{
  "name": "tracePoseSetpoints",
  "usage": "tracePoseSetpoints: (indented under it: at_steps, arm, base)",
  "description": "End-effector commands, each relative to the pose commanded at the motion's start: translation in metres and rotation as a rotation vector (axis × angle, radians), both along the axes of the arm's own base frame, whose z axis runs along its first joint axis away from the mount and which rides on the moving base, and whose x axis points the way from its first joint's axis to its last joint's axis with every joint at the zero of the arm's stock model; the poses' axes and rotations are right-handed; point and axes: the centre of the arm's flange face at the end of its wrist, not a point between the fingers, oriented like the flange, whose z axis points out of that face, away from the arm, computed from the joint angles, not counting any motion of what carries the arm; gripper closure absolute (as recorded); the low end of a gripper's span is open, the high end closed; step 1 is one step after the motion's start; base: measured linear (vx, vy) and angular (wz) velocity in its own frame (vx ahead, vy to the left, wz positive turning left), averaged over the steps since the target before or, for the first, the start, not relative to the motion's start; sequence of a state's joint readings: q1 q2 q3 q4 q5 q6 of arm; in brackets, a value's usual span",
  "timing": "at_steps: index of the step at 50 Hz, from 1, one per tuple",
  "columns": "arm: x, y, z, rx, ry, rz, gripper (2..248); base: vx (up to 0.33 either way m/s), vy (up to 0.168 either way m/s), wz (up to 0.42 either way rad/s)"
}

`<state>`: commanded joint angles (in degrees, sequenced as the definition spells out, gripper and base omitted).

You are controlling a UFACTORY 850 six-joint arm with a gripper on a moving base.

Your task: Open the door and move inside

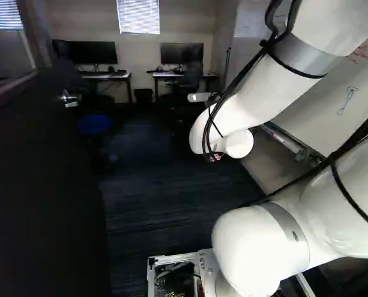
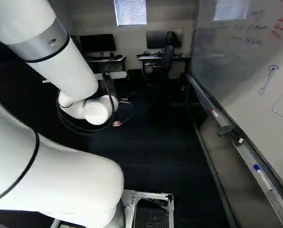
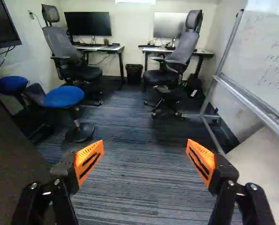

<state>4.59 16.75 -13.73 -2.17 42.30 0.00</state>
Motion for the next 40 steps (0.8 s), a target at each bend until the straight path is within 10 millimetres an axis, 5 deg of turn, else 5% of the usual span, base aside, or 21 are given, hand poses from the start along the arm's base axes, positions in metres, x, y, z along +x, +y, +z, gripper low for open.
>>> tracePoseSetpoints:
  at_steps: [40]
  arm:
    - [0.0,0.0,0.0,0.0,0.0,0.0,3]
  base:
    - [0.181,0.01,0.032]
